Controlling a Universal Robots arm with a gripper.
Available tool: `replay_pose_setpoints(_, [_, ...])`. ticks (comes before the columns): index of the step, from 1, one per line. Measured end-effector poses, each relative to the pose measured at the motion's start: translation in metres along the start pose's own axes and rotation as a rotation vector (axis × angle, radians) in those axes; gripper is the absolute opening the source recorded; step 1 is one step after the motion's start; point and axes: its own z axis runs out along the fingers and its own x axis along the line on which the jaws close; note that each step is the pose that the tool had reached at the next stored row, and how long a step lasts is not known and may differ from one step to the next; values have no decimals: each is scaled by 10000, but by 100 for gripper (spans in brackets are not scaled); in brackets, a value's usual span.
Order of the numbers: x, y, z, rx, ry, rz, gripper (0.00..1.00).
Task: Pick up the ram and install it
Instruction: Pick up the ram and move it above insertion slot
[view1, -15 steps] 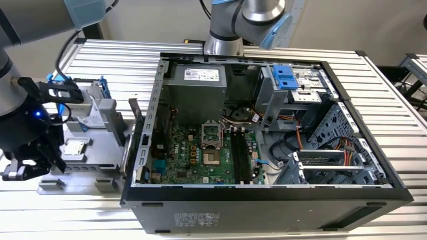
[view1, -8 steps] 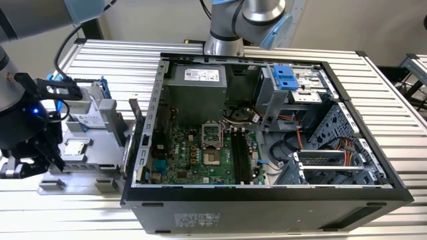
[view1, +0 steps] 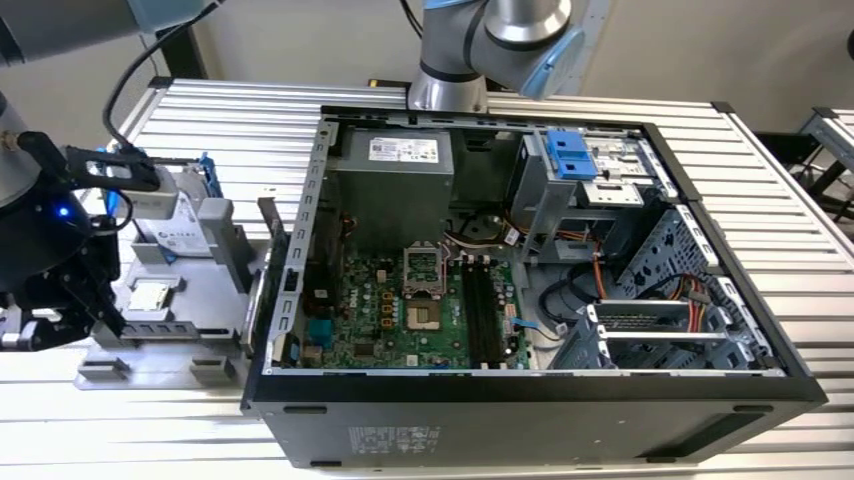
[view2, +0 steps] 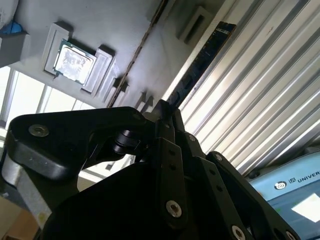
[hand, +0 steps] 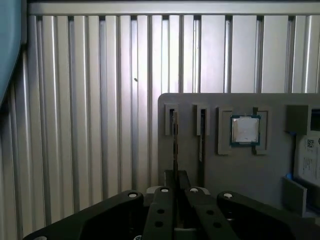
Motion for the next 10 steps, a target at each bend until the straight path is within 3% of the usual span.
replay_pose_setpoints(10, [2,3,-162,0,0,0,0])
